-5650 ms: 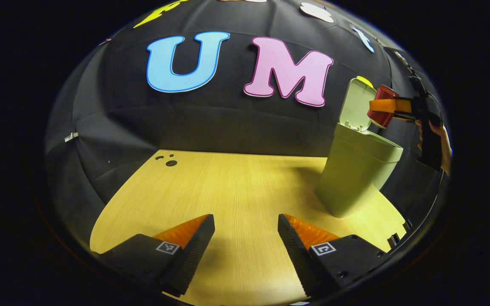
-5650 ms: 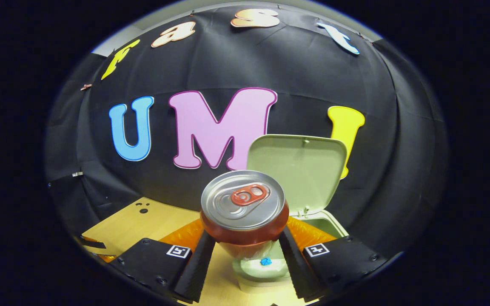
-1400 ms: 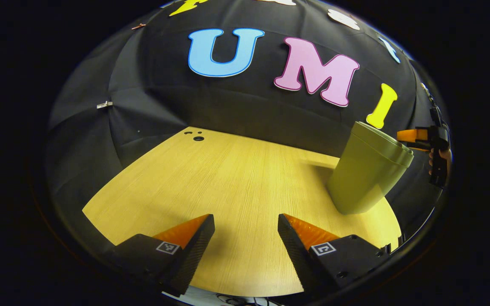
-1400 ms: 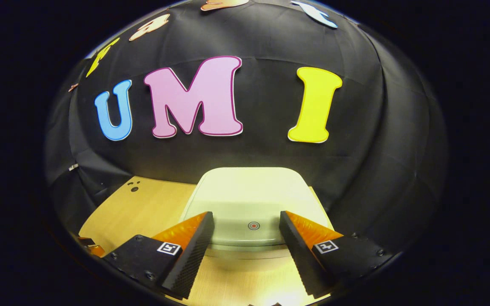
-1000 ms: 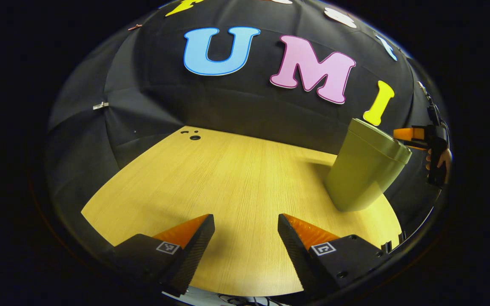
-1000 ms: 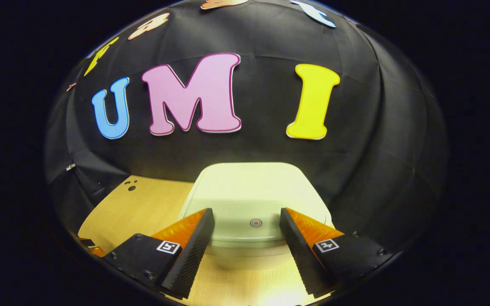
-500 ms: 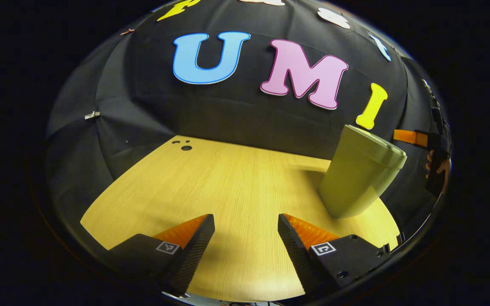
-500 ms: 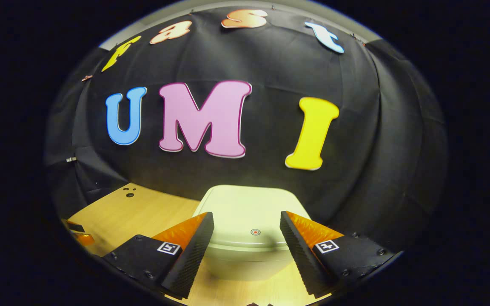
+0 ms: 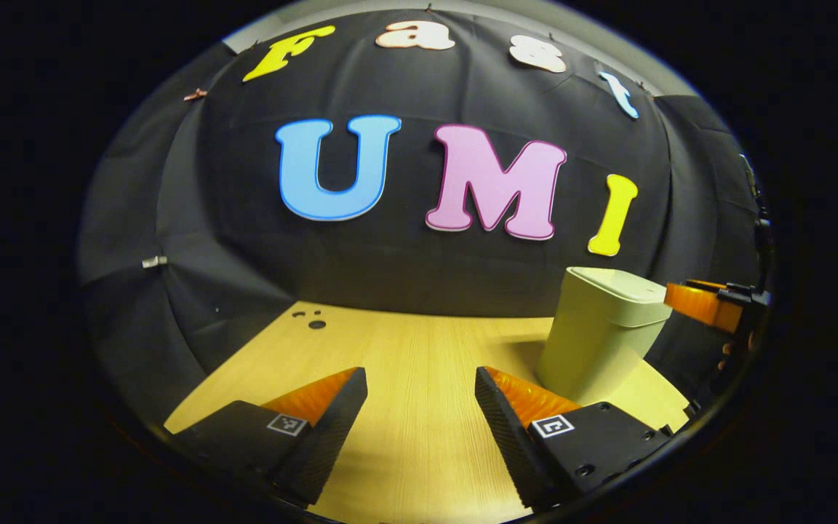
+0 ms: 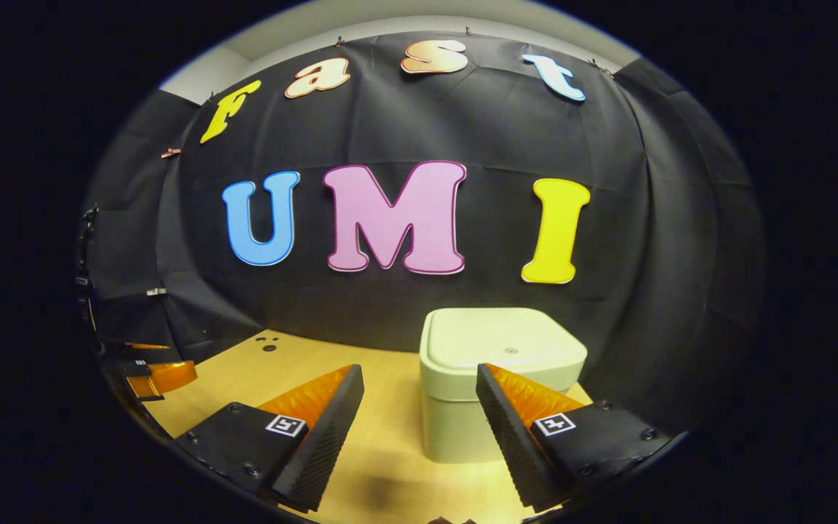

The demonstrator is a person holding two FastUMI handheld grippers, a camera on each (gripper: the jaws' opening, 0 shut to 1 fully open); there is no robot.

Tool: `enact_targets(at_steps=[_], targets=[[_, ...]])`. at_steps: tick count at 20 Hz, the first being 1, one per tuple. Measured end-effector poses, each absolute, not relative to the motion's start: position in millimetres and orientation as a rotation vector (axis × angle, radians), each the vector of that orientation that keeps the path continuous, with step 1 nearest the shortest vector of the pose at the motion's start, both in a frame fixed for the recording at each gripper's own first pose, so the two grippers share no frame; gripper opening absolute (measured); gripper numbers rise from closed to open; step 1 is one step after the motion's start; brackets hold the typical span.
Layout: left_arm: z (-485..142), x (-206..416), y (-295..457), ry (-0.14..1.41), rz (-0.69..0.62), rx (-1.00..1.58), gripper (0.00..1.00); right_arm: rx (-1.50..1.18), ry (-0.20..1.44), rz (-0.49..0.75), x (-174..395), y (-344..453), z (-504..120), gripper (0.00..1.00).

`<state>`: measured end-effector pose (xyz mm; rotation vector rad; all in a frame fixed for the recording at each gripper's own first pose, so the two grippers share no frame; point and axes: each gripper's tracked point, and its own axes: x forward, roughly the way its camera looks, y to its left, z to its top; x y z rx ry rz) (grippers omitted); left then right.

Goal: Press the lid of the desktop garbage bin to open it, pick up the crumpled paper on the desktop and throw it into the bin, then pick up the pop can on the desktop and drop it into the bin, and finally close the garbage bin lid.

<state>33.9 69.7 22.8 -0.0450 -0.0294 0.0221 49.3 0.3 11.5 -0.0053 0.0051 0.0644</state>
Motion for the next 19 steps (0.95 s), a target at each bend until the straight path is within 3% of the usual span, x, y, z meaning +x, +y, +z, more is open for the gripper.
enact_targets(at_steps=[19], targets=[[45.7, 11.1, 45.6, -0.098, -0.054, -0.031, 0.96, 0.021, 0.001, 0.043, 29.9, -3.9, 13.9, 0.98]])
